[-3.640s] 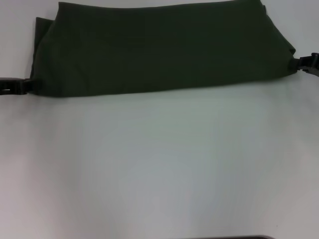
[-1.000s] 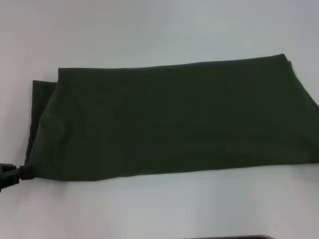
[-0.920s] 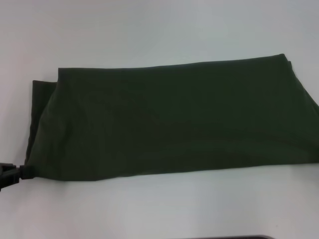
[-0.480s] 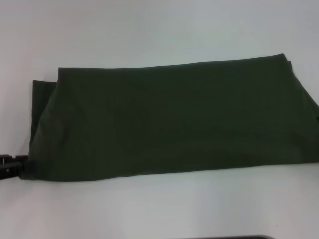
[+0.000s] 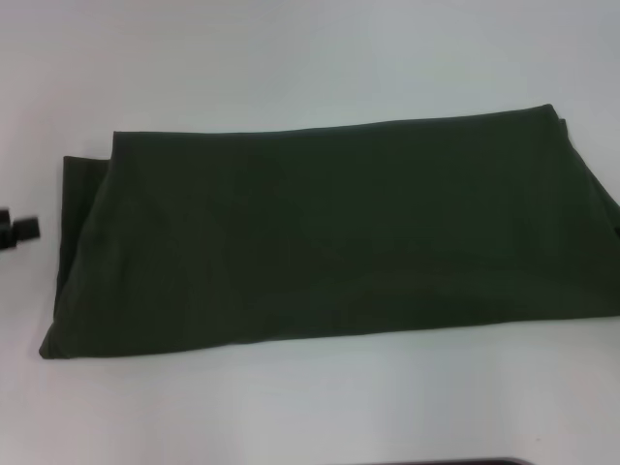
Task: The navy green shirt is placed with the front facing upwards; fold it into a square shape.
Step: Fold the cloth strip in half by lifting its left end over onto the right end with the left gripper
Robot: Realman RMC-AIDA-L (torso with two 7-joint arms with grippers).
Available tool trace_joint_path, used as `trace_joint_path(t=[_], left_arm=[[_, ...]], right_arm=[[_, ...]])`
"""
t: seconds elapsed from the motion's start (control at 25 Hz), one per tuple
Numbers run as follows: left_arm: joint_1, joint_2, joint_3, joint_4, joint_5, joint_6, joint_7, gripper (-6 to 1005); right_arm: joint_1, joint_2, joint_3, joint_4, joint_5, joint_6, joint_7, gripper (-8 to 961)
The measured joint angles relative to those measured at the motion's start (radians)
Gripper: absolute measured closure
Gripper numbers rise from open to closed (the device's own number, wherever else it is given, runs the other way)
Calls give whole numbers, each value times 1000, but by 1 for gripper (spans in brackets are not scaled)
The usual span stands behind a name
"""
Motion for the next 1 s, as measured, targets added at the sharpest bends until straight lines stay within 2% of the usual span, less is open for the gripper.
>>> trace_joint_path(t=[0.12,0.2,0.4,0.6,0.92,1.0], left_arm=[[-41,-20,-6,-4,-17,-36,19,350],[-65,-37,-4,-5,-25,-62,33,334],[-115,-80,7,-18,-36,-143,71,315],[-141,-94,9,-56,-41,-192,98,325],[-170,-123,10,-102,-53,-249,137,325],[-173,-129,12,-111,-53,-268,145,325]], right_arm=[[20,1,19,5,61,-48,-12,442],[39,9,16,10,92,-57,-20,451],[121,44,7,13,95,-28,-68,472],[187,69,-43,31,90,24,-89,494],[240,79,-103,75,94,129,-104,528],[245,80,-105,85,96,132,-117,695]])
